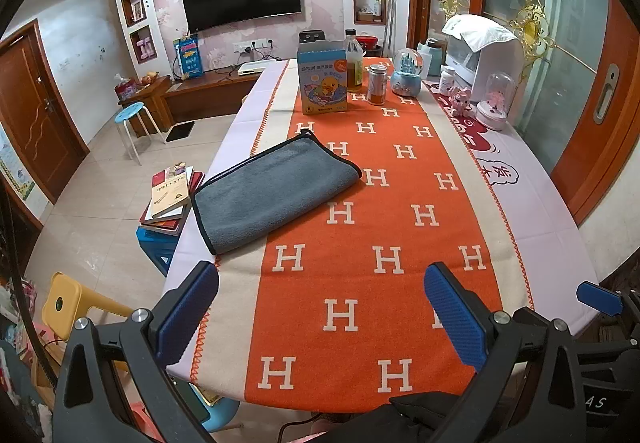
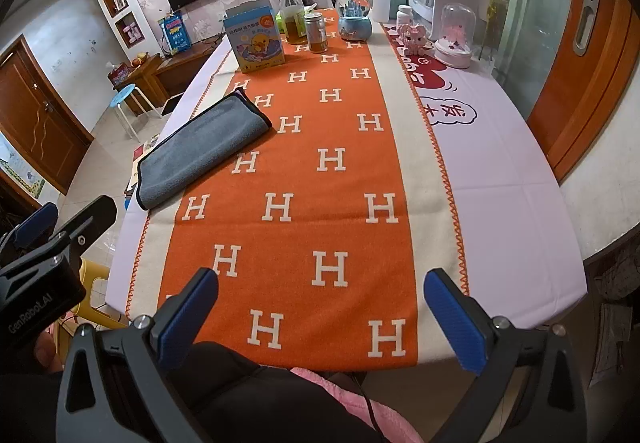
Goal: Fold towel
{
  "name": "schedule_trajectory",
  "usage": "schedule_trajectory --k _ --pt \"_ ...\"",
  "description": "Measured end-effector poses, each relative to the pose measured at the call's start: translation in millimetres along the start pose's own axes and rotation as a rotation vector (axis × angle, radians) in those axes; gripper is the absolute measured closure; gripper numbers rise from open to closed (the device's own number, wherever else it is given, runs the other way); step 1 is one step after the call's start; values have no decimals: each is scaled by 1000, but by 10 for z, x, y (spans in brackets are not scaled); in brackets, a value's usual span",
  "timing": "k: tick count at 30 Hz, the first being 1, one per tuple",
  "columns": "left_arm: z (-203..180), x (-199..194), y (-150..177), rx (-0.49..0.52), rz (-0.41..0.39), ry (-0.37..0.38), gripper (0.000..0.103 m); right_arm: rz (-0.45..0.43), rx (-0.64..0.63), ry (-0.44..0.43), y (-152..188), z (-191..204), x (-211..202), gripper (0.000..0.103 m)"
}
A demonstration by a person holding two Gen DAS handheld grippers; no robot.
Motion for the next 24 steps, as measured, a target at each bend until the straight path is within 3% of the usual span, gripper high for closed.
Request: schedule_trajectory --k 24 --pt "-10 4 -30 1 2 -1 1 6 3 3 12 6 11 0"
Point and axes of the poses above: each gripper's, at about its wrist camera, not at the fingertips, and x roughly the way its jaws point, z to its left, y to its underside, the point moved 7 cm from there along x, roughly the way its jaws point, and after that the axes turned 15 degrees about x, right-handed, at the moved point
